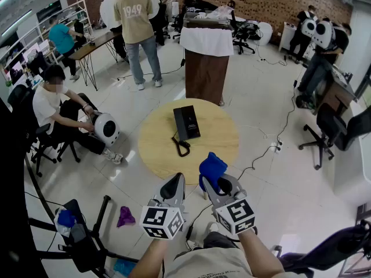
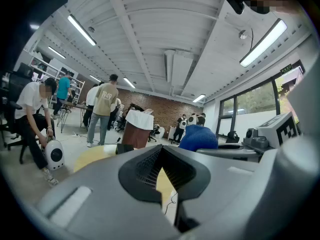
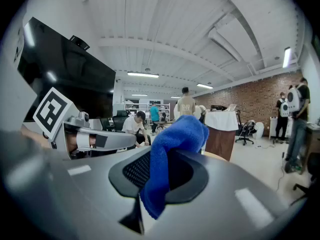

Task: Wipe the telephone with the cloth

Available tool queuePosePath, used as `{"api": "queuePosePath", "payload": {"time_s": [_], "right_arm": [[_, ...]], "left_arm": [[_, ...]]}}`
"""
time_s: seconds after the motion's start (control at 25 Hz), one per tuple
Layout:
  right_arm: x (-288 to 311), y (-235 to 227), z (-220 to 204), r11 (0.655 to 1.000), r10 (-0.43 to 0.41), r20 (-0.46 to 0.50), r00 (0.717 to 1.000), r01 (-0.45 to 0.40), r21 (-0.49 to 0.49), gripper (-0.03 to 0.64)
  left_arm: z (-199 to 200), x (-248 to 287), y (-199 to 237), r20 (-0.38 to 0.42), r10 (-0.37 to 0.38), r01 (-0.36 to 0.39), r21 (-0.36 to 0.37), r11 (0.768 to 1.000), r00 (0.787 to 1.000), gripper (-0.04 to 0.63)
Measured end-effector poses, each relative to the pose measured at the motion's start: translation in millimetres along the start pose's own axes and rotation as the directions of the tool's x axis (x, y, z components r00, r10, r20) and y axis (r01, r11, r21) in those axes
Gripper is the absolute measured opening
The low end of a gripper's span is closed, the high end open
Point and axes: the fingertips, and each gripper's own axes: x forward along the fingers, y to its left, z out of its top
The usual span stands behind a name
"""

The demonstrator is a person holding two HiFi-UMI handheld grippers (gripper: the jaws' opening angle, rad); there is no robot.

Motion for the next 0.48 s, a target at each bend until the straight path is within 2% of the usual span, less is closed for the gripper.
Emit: {"api": "queuePosePath", "payload": {"time_s": [0.28, 0.48], "right_arm": [[20, -11, 1, 1.000, -0.001, 0.003, 1.000, 0.001, -0.004, 0.061], [47, -35, 0, 1.000, 0.007, -0.003, 1.000, -0.007, 0.004, 0.061]], "left_arm": [[4, 24, 11, -0.008, -0.015, 0.015, 0.012, 1.000, 1.000, 0.002], [7, 59, 27, -0.015, -0.007, 0.007, 0.014, 1.000, 1.000, 0.002]]}}
